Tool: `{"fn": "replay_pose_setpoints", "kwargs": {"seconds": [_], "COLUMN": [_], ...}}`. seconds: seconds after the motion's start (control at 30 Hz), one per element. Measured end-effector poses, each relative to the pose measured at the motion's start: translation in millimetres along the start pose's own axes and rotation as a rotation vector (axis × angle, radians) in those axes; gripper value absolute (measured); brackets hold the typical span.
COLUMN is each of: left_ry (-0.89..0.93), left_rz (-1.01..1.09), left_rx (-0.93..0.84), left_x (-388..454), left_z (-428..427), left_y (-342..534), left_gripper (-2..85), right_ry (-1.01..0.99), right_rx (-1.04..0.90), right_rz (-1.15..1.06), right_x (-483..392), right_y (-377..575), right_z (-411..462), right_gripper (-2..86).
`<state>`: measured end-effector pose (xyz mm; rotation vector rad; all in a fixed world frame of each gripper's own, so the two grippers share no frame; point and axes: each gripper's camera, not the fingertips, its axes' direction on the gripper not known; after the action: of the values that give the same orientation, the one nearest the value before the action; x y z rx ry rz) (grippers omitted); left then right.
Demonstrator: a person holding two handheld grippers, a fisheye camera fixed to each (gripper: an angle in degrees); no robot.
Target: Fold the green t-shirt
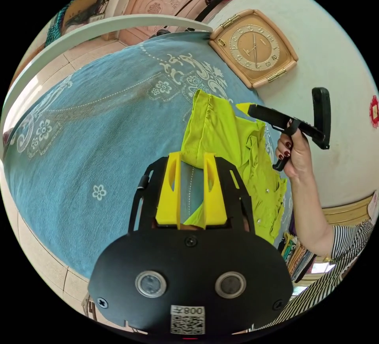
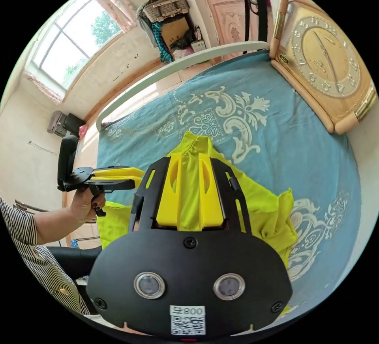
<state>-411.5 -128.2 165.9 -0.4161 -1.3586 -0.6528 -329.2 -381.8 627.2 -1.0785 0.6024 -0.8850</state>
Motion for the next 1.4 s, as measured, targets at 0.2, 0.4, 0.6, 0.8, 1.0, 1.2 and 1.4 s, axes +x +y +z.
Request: {"fn": "replay_pose_setpoints", "kwargs": {"seconds": [0.2,0.4,0.6,0.8,1.0,1.2,1.4], "left_ry": [-0.030,-0.065,-0.048,-0.057,-0.076,-0.094,-0.161], "left_rz": [0.016,0.038,0.062,0.248,0.531,0.700,0.770], "left_rx": [-0.007,-0.019,0.022,0.119,0.092,-0.043,-0.153], "left_x": [-17.9,-30.4,-38.9,-11.4,33.9,59.1,67.1], "left_z": [-7.2,-16.7,-39.1,-79.0,-89.1,-63.2,-37.3], "left_y": [2.4,2.7,8.0,17.3,41.2,65.6,80.1], "left_gripper": [7.3,4.0,2.2,1.8,1.8,1.9,2.2], "right_ry": [0.093,0.128,0.093,-0.145,-0.305,-0.331,-0.319], "right_rx": [-0.099,-0.226,-0.181,0.028,0.161,0.113,0.036], "right_rz": [-0.128,-0.163,-0.185,-0.134,-0.007,0.194,0.284], "right_x": [-24.6,-32.5,-25.8,14.4,69.9,110.4,126.3], "right_y": [-75.1,-112.5,-122.7,-105.5,-33.1,45.7,78.1], "right_z": [11.5,35.5,8.0,-82.0,-155.2,-153.2,-136.6], "right_gripper": [7.4,6.2,1.3,0.5,0.5,0.6,0.7]}}
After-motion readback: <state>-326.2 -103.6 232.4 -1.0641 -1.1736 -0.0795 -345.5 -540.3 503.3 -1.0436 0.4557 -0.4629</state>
